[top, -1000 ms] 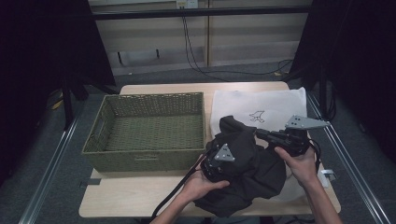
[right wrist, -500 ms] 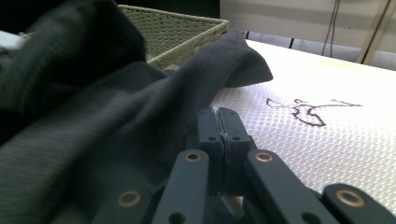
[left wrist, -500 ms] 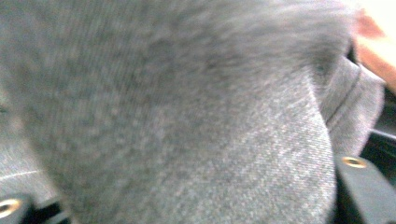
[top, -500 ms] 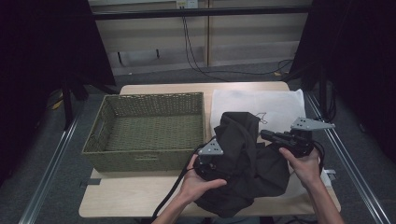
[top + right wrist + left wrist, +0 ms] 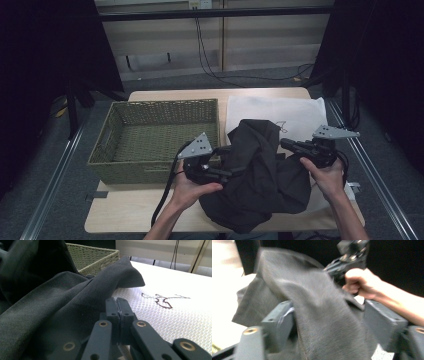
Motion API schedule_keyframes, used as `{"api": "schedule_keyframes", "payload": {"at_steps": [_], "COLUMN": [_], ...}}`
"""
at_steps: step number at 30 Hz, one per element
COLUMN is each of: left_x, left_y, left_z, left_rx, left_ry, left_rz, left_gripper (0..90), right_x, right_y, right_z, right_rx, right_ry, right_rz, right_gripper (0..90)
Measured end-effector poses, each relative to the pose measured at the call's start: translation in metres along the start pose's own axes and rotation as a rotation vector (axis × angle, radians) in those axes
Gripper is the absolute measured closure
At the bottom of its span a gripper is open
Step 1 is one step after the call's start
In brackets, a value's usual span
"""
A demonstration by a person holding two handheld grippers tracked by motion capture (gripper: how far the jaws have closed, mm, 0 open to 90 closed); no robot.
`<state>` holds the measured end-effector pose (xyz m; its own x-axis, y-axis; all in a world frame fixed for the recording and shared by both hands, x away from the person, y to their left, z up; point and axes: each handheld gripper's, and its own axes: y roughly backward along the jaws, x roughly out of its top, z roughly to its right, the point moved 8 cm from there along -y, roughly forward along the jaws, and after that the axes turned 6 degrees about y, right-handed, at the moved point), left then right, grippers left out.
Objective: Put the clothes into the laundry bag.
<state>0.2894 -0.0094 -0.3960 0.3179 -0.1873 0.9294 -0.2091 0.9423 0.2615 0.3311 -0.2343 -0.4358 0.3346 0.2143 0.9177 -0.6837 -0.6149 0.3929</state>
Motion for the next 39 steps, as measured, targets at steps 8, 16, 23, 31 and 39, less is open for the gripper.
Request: {"api": "schedule_keyframes", "payload": {"at_steps": [8,16,23,31,39], "left_x": [-0.027,-0.069,-0.096,-0.118,-0.115], "left_y": [-0.059,-0.105,-0.112,-0.117,-0.123], "left_z": [0.026,0.034,0.047,0.051,0.041], "left_rx": [-0.178,-0.21,-0.305,-0.241,-0.081], "left_ry": [-0.071,-0.215,-0.293,-0.445,-0.488], "left_rz": [-0.148,-0.369,-0.49,-0.596,-0.56], "left_gripper": [39.0,36.6,13.4,9.4,51.9], "right_x": [0.001,-0.004,-0.005,-0.006,-0.006], "right_y": [-0.001,-0.002,-0.002,-0.001,-0.001], "right_z": [-0.002,0.0,0.001,0.002,0.002], "right_rx": [0.007,0.002,0.001,0.001,0.007], "right_ry": [0.004,-0.005,-0.008,-0.011,-0.011], "right_rz": [0.0,-0.019,-0.019,-0.019,-0.023], "right_gripper": [89.3,89.2,89.2,89.2,89.2]}}
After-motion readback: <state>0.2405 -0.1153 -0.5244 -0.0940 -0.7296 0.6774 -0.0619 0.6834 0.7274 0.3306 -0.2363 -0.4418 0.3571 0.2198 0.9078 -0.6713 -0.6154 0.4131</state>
